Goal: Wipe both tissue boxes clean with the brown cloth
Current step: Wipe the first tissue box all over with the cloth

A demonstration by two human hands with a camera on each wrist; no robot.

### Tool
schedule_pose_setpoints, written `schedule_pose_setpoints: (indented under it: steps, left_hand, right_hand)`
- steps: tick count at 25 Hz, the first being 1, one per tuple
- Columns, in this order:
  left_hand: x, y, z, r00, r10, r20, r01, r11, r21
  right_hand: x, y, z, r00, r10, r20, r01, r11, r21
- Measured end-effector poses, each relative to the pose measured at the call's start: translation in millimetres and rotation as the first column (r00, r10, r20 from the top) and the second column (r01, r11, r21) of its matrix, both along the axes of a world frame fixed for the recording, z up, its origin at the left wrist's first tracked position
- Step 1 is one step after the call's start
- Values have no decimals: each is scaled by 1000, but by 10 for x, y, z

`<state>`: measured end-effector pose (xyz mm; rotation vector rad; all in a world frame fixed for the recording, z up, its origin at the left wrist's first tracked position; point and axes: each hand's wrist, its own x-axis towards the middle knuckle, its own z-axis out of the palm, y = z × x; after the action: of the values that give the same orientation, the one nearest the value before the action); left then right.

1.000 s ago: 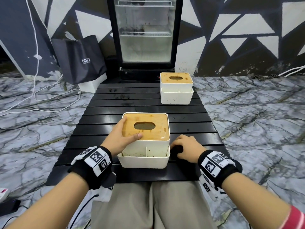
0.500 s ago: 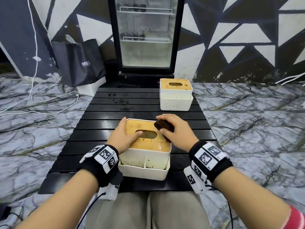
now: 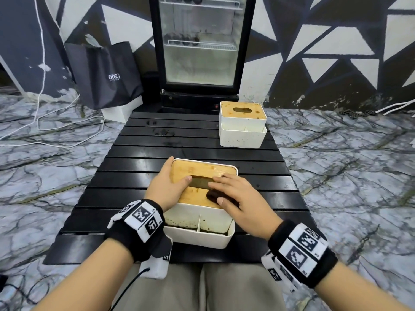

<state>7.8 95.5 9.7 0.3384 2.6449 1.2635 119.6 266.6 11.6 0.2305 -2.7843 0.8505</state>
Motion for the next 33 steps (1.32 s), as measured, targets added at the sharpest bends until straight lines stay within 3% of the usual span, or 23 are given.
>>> schedule_pose_setpoints:
  steps: [3,8,17,24,27,30,33]
  left_hand:
    - [11,-6,16,1000,-20,-1,20,1000,0]
    - [27,-3,34,1000,-16,-13,16,1000,-18]
    - [28,-9,33,999,-45,-27,43,998,-52]
    - [8,-27,32,997,-82,2,82,995,-63]
    - [63,-62,87,984,-118,-134,92,978,-188]
    - [276,-81,126,910,-235,-342,97,921,-377]
    - [432,-63,64,918,-302,-255,155,869,-471]
  right_hand:
    - [-92,86,27,1000,11,15,-11,999,-44]
    - [-305,174,59,992,-87,95,93,994,-63]
    - [-10,105,-43,997,82,0,-82,993,-80]
    - [-359,258,27,998,-58,39,61,996,-70]
    - [-348,222,27,996,-86,29,88,993,-83]
    - [-333,158,13,988,-150,23,152,981,-117]
    - [-285,30,-22,969,-246,-12,242,961,-135]
